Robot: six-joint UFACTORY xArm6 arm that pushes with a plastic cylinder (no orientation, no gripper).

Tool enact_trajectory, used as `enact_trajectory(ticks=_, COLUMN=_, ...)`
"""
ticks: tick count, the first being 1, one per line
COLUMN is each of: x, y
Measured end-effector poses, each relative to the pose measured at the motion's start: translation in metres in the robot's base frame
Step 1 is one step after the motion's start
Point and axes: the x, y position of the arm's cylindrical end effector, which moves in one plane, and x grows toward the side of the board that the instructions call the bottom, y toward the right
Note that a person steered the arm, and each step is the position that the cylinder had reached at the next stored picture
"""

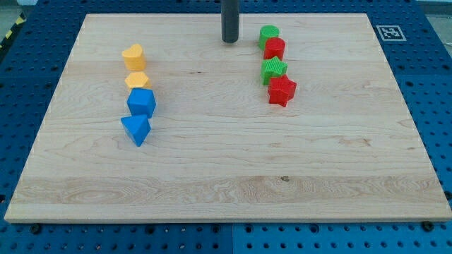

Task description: Push the yellow heart into the yellow hexagon

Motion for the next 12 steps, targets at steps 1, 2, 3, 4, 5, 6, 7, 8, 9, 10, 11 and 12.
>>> enact_trajectory(ticks=1, x=0.0, y=0.0)
enact_trajectory(ticks=2, x=0.0, y=0.0)
enact_trajectory(ticks=3, x=0.0, y=0.0)
enact_trajectory(ticks=4, x=0.0, y=0.0)
enact_trajectory(ticks=5, x=0.0, y=0.0)
enact_trajectory(ticks=6, x=0.0, y=0.001)
enact_trajectory(ticks=7, x=0.0, y=0.001)
enact_trajectory(ticks=8, x=0.0, y=0.0)
enact_trajectory(ticks=9, x=0.004, y=-0.037)
enact_trajectory(ticks=10, x=0.006, y=-0.081)
enact_trajectory(ticks=11, x=0.006, y=-0.121)
enact_trajectory(ticks=12, x=0.01, y=-0.15)
